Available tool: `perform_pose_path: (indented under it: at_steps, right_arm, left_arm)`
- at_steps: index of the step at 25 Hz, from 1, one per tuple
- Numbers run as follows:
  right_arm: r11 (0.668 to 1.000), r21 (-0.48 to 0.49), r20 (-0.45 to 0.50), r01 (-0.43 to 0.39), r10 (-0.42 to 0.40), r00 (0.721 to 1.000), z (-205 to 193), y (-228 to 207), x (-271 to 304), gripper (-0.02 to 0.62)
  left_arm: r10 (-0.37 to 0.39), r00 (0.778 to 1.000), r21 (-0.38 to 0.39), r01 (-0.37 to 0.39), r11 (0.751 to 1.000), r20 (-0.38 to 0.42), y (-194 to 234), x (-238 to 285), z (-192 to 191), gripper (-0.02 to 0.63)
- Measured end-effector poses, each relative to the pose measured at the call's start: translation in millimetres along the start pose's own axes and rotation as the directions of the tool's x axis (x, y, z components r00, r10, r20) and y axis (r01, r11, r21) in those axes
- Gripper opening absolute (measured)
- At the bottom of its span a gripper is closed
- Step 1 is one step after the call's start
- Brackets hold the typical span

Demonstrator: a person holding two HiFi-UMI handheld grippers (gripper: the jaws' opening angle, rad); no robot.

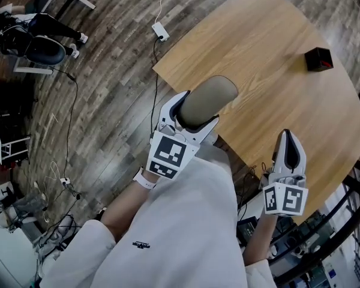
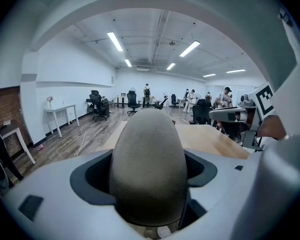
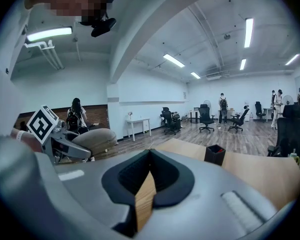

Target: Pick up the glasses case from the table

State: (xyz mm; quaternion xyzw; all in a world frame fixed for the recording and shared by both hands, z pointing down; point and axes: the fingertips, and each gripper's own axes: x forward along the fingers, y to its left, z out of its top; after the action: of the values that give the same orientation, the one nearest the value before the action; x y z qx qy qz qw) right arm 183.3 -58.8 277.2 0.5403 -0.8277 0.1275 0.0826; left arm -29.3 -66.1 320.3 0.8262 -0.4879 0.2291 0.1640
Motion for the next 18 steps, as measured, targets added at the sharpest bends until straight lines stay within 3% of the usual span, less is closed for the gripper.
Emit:
perform_pose_path:
  at_steps: [5, 12, 18]
  right_arm:
    - [1.0, -0.03, 0.024, 0.005, -0.004, 1.0, 17, 2, -12, 0.011]
    - [0.992, -0.117, 0.054, -0.044, 0.05, 0.997, 45, 18, -29, 0.011]
    - [0.995, -0.096, 0.112, -0.017, 0.028, 0.993, 65, 20, -33, 0.011]
  left_arm:
    - [0.024, 0.999, -0.002, -0.024, 1.0, 0.024, 6, -20, 11, 0.383]
    - [0.058, 0.997, -0.014, -0.057, 0.998, 0.057, 14, -41, 24, 0.383]
    - [0.089, 0.992, -0.009, -0.088, 0.996, 0.086, 21, -59, 37, 0.382]
